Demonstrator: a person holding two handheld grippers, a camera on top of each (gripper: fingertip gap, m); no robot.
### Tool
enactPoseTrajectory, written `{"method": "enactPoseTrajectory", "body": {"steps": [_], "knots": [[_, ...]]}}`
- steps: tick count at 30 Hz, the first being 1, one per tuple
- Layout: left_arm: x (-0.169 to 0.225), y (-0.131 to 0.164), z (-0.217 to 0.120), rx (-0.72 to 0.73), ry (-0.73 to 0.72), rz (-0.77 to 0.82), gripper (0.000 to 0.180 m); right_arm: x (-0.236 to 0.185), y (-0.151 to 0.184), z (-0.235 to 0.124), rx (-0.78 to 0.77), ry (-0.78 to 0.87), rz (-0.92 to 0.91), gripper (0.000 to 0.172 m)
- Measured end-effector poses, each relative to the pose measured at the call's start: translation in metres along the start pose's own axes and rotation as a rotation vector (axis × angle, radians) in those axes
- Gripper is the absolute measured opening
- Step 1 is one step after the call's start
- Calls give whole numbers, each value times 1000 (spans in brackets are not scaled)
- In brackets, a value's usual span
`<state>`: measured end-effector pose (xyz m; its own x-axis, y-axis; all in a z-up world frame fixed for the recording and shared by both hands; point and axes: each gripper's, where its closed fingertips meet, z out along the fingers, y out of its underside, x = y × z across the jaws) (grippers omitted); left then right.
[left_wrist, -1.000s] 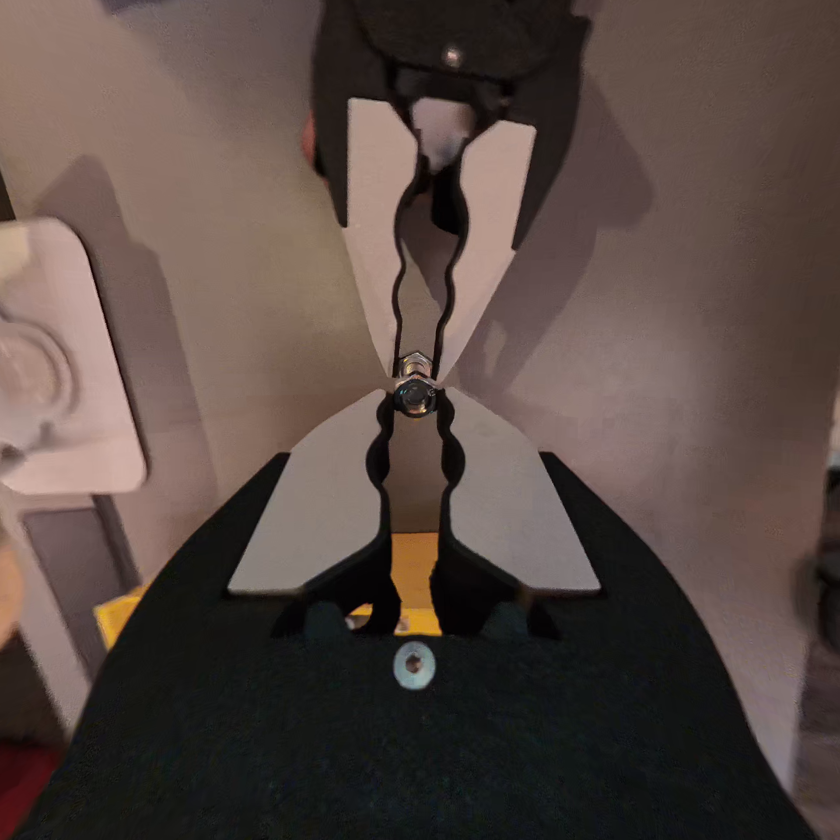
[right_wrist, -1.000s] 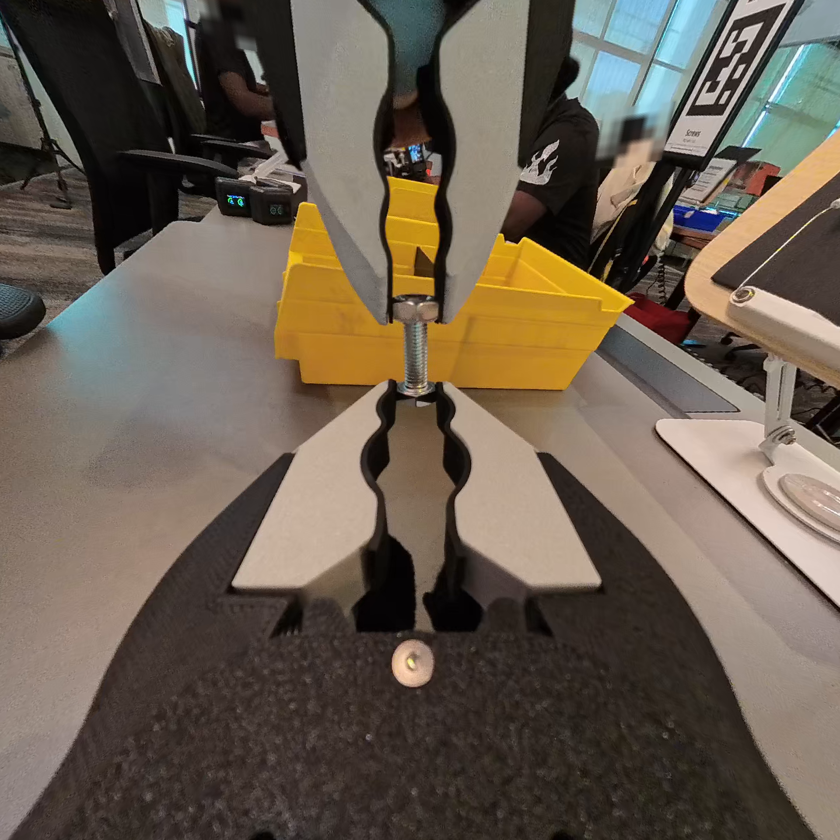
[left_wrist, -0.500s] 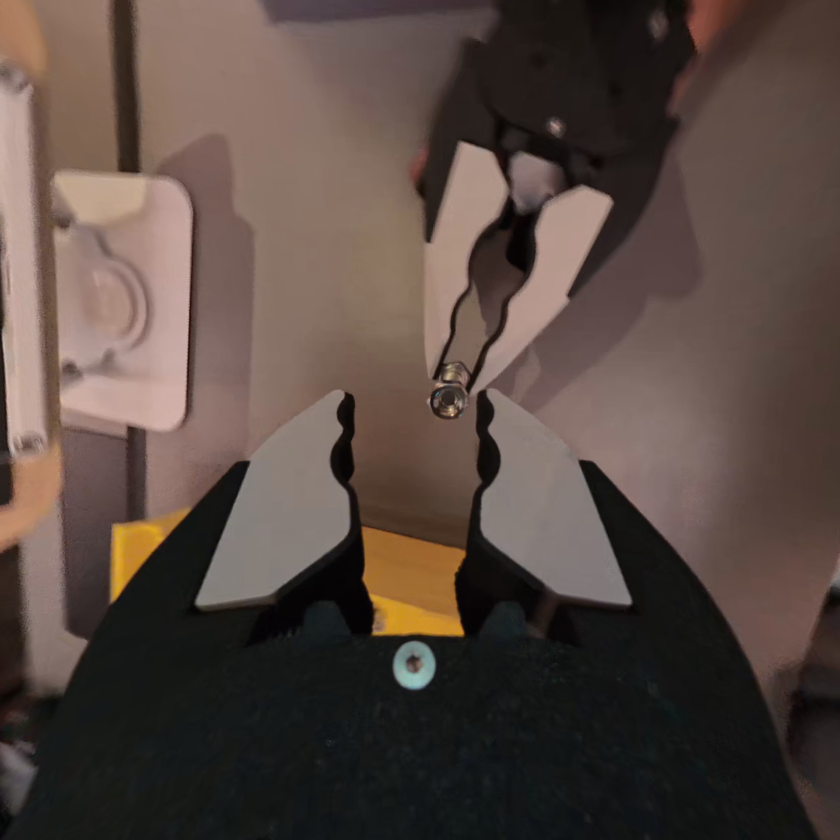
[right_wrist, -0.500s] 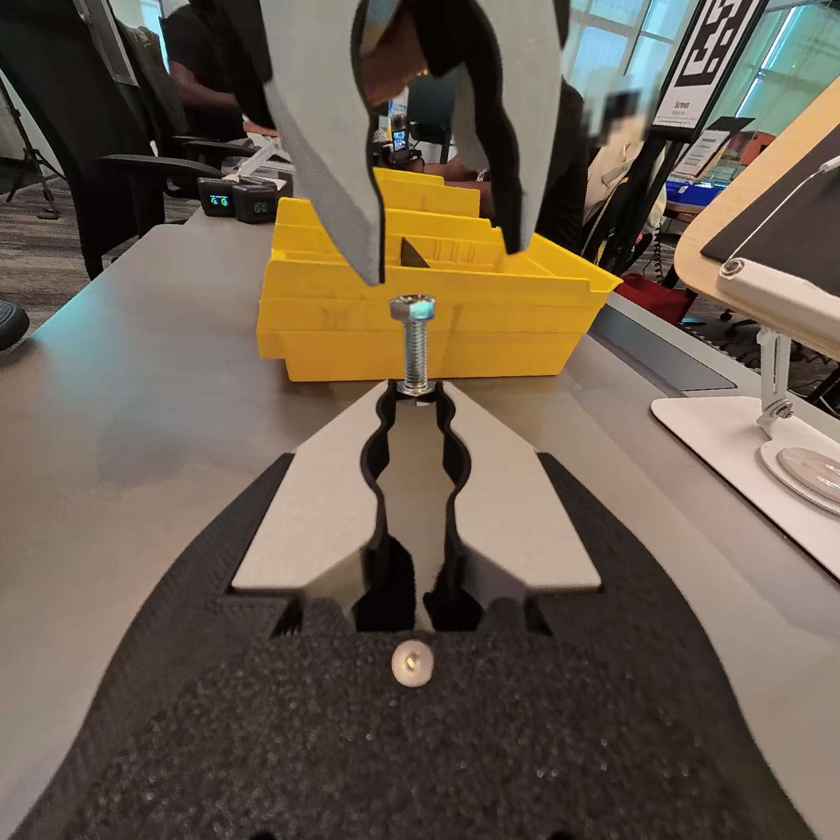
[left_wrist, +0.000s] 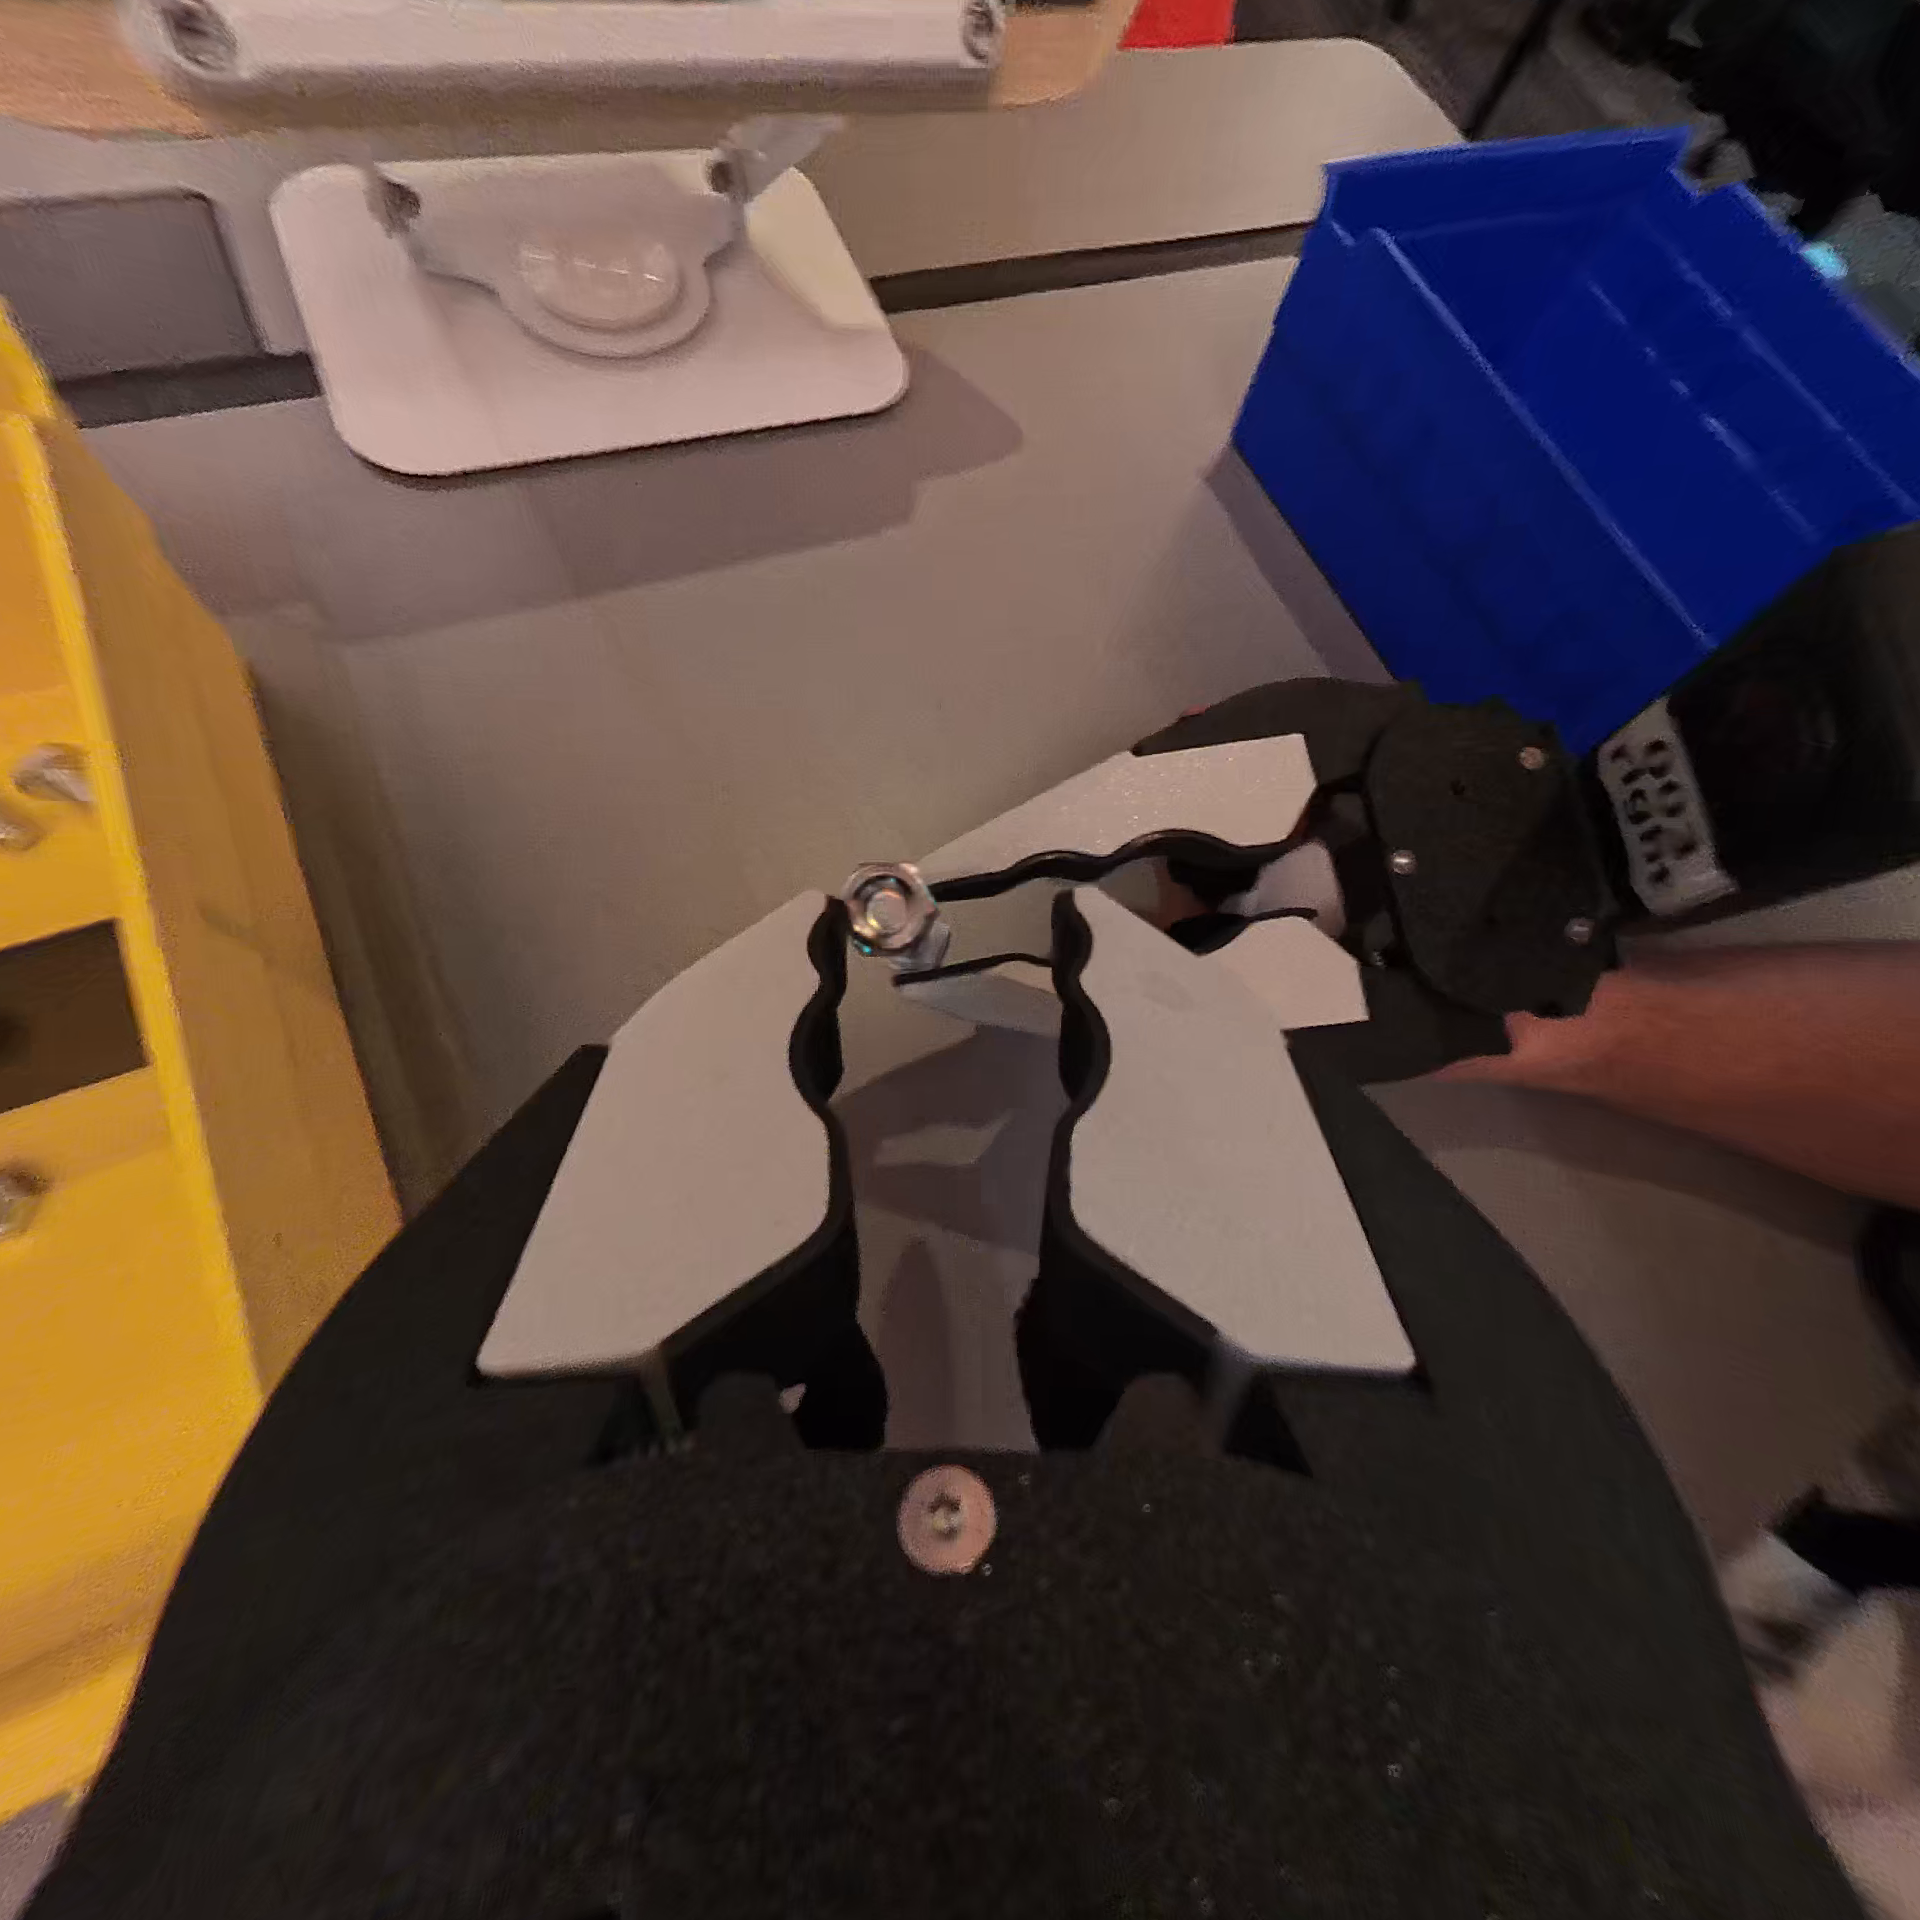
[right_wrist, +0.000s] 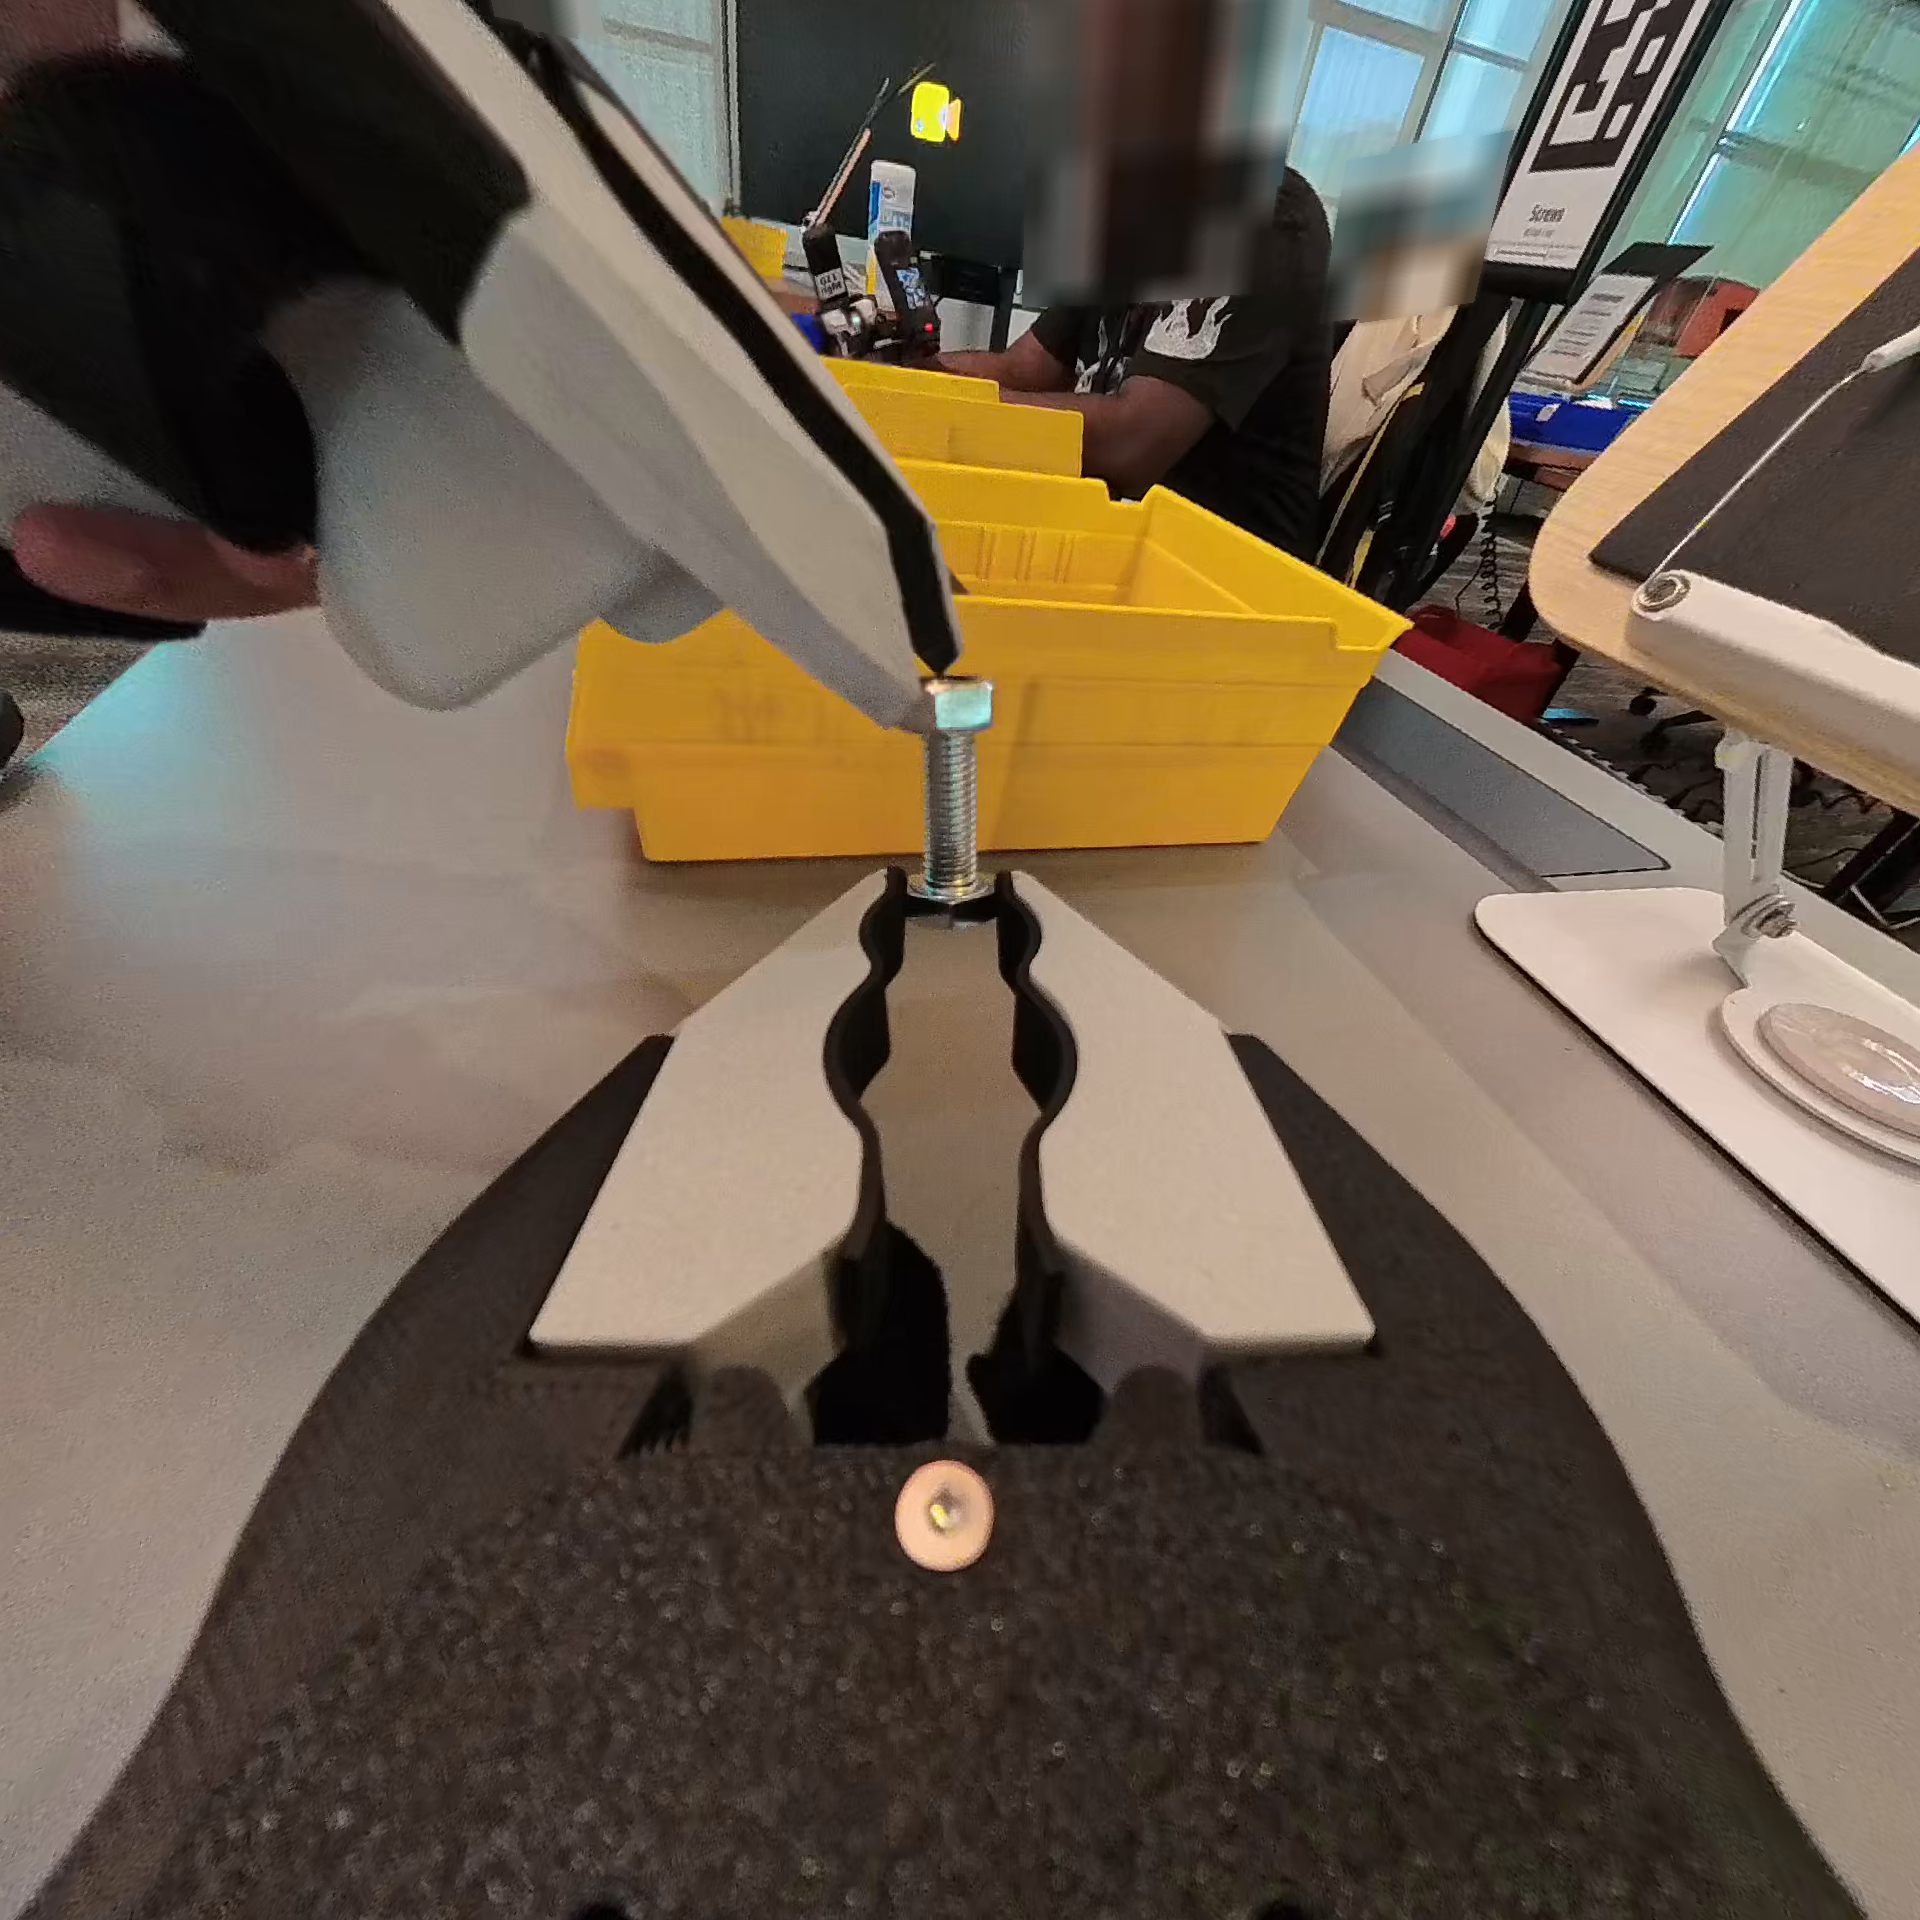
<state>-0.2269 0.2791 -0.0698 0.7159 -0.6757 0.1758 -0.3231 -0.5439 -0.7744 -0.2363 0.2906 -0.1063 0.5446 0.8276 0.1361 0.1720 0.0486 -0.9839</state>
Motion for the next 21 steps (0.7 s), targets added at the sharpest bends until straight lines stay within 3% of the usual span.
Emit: {"method": "enactPoseTrajectory", "body": {"steps": [6, 11, 15, 21], "knots": [[-14, 8, 4, -9, -158, 135, 36, -1, -1, 0, 5, -2, -4, 17], [-19, 5, 6, 1, -164, 140, 29, -3, -1, 0, 5, -1, -21, 17], [-20, 8, 10, -27, -106, 168, 19, -3, -1, -1, 5, -6, -16, 17], [-13, 1, 8, -51, 69, 404, 19, -2, -10, -6, 76, -78, 113, 17]]}}
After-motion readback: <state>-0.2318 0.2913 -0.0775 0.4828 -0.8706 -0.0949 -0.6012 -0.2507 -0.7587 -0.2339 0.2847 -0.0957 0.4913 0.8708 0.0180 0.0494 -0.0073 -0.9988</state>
